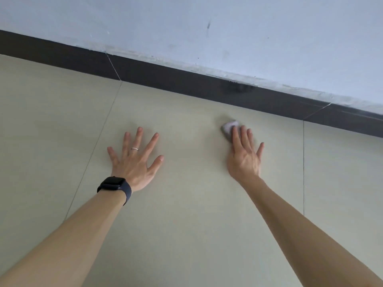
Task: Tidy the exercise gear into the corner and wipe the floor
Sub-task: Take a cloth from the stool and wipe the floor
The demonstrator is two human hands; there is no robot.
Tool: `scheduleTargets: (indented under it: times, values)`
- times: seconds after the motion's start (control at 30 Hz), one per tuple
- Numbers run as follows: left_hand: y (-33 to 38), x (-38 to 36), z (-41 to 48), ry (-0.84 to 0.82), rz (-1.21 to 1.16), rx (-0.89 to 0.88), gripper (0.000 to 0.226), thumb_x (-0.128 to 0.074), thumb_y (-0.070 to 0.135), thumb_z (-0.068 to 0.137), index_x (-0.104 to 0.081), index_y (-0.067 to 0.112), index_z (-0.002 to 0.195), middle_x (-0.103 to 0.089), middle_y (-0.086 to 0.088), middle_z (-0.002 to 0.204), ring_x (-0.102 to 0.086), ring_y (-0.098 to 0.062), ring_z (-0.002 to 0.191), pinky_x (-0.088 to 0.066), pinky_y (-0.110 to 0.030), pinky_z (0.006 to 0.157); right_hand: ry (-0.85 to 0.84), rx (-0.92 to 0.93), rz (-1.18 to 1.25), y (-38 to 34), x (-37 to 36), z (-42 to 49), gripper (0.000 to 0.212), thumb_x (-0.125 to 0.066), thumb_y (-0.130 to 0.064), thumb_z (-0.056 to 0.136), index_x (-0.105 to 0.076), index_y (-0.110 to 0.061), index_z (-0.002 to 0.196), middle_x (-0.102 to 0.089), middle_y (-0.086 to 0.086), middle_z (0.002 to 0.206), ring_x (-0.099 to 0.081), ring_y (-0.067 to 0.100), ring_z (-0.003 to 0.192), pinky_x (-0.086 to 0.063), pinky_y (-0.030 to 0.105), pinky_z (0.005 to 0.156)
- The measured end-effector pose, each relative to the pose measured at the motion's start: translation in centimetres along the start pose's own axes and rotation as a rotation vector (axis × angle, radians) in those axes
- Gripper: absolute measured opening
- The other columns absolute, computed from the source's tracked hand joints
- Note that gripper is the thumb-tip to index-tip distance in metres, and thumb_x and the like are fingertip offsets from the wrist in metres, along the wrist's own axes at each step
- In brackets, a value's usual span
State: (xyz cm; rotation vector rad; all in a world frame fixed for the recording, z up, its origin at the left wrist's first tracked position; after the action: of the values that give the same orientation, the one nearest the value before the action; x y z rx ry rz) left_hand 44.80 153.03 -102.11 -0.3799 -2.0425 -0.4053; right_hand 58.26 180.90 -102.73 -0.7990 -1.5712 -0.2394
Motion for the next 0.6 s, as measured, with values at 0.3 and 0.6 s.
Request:
scheduleTargets:
  times: [0.3,0.6]
  values:
    - [-1.0,-0.3,2.1,-0.163,-0.007,0.002,0.067,-0.002,0.077,0.086,0.041,0.057,0.133,0.056,0.01,0.143,0.044,-0.024,0.139,0.013,-0.071,0.11,0.084,-0.454,0.197,-6.8,-0.2,7.8,0.064,-0.026,-0.029,0.103,-0.003,-0.007,0.158,0.006,0.012,0.167,0.009,0.024,0.154,0.004,0.057,0.121]
    - [-1.1,0.0,2.0,-0.164,-0.095,-0.038,0.062,-0.006,0.073,0.092,0.034,0.058,0.138,0.051,0.01,0.148,0.043,-0.025,0.141,0.015,-0.072,0.108,-0.119,0.438,-0.079,-13.6,-5.2,-5.1,0.054,-0.029,-0.031,0.107,-0.017,-0.024,0.159,-0.008,-0.006,0.167,-0.004,0.011,0.154,-0.009,0.055,0.123]
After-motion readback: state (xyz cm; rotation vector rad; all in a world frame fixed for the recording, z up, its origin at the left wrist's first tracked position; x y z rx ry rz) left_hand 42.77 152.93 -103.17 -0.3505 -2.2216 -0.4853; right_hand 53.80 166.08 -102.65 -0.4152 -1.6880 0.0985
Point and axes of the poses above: each hand's wrist, its own z-axis towards the middle knuckle, its own x-axis out of the back of the hand, y = z × x, the point moved 4 cm from there along z, towards the middle knuckle
